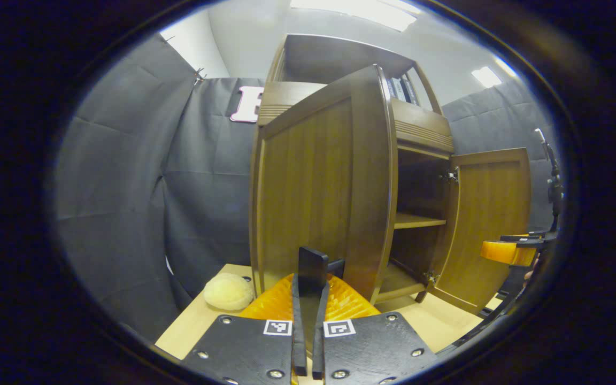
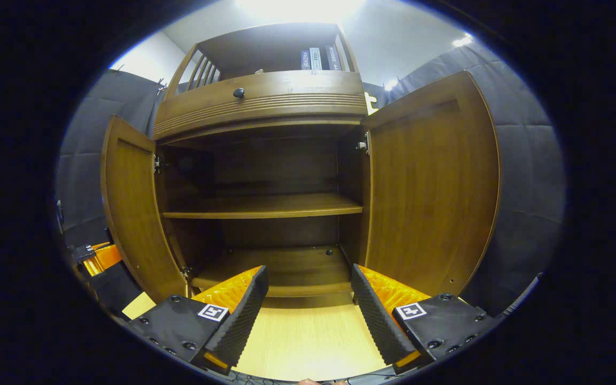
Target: Open the right door of the double-door shoe cabinet with the right hand, and open the left door with the left hand.
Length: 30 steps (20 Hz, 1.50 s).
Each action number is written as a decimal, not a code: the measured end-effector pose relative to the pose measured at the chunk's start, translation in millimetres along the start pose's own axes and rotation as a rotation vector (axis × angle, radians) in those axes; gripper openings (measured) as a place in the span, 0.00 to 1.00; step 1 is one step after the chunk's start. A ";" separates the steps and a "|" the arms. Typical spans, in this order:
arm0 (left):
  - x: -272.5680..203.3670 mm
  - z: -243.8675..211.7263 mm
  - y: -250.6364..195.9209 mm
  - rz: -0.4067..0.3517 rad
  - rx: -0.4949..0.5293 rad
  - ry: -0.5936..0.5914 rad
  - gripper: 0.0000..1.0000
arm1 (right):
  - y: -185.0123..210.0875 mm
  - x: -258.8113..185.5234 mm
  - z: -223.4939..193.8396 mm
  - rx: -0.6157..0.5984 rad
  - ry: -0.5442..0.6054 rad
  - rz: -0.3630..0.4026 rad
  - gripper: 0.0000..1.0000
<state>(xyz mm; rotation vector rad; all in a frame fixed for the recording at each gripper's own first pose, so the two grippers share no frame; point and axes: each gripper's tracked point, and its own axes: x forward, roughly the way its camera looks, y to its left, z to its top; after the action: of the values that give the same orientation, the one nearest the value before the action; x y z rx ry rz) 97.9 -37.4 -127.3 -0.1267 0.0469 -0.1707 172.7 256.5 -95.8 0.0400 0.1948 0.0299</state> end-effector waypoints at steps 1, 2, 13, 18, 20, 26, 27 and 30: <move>-7.0 -1.0 8.5 -0.006 -0.003 -0.003 0.07 | 1.1 -1.9 0.9 -0.001 0.001 -0.001 0.93; -11.8 -0.8 17.1 -0.018 -0.006 -0.005 0.07 | 1.1 -3.9 -0.3 -0.003 0.002 -0.002 0.93; -32.7 6.4 100.7 -0.133 -0.001 -0.041 0.06 | 10.3 -11.6 8.0 -0.063 0.021 0.003 0.96; -33.3 8.0 139.0 -0.100 0.001 -0.044 0.05 | 14.4 -11.4 18.6 -0.116 0.018 0.008 0.93; -32.9 5.6 143.6 -0.097 0.009 -0.037 0.05 | 14.4 -10.2 21.5 -0.127 0.011 0.014 0.94; -51.5 8.5 145.9 -0.039 0.057 -0.018 0.05 | 8.7 0.2 22.0 -0.085 0.008 0.030 0.94; -58.2 10.3 146.2 -0.023 0.052 -0.018 0.05 | 5.2 1.1 21.3 -0.082 0.010 0.035 0.94; -85.0 23.6 148.4 0.046 0.062 -0.018 0.05 | -11.6 -0.7 19.7 -0.068 0.007 0.040 0.94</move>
<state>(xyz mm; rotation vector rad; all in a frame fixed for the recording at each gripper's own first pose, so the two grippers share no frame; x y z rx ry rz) 40.3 125.1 -120.1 -0.0650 0.0267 -0.1251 176.1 244.2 -76.9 -0.0239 0.2001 0.0767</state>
